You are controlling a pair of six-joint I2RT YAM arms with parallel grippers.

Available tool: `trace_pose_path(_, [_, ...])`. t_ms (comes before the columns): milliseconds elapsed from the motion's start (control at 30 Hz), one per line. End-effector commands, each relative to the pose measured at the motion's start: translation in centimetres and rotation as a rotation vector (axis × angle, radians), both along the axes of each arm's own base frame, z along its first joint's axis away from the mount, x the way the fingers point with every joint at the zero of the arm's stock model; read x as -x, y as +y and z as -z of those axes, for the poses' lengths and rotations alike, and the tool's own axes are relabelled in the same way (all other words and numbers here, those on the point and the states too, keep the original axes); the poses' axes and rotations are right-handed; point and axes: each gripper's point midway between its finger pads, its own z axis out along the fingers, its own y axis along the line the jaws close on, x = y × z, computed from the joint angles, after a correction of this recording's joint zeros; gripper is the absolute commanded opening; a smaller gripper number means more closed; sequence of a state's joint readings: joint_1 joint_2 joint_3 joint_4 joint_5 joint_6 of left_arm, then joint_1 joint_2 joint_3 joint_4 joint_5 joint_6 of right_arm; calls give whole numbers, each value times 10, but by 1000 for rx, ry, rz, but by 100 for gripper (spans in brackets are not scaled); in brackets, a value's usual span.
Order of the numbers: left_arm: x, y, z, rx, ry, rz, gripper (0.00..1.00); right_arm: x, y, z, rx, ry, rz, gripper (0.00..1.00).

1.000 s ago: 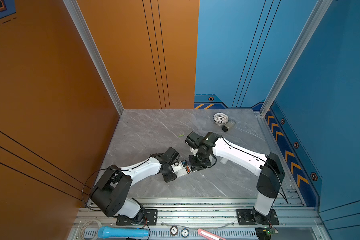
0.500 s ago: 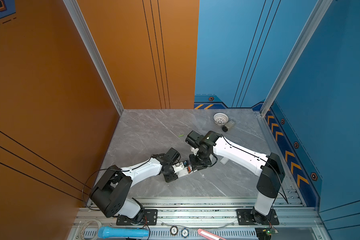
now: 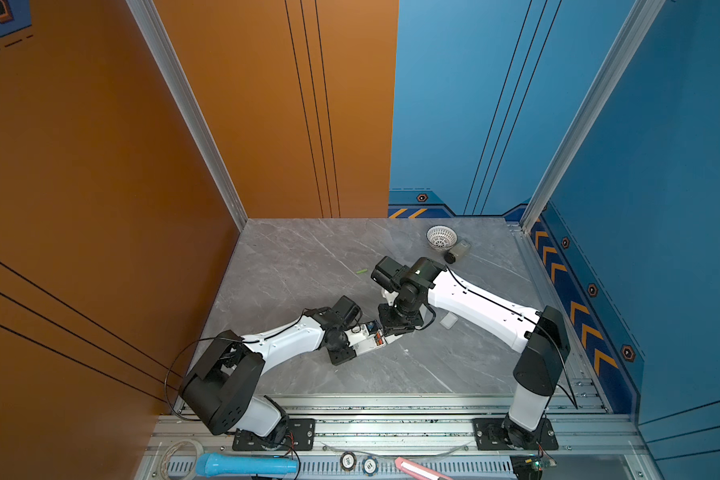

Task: Unload the batteries from the remote control

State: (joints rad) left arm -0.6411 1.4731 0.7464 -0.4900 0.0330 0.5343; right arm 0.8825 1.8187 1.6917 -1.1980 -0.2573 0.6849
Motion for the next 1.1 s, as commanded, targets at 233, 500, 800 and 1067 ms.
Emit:
trace_pose_path(233, [9, 3, 15, -41, 38, 15, 5, 4, -6, 15, 65, 34, -18, 0])
trace_pose_path(500, [8, 3, 15, -41, 38, 12, 5, 4, -6, 20, 79, 36, -25, 0])
trace_pose_path(800, [7, 3, 15, -43, 41, 9, 4, 9, -6, 24, 86, 52, -38, 0])
trace_pose_path(1067, [6, 3, 16, -50, 42, 6, 3, 15, -10, 27, 98, 68, -42, 0])
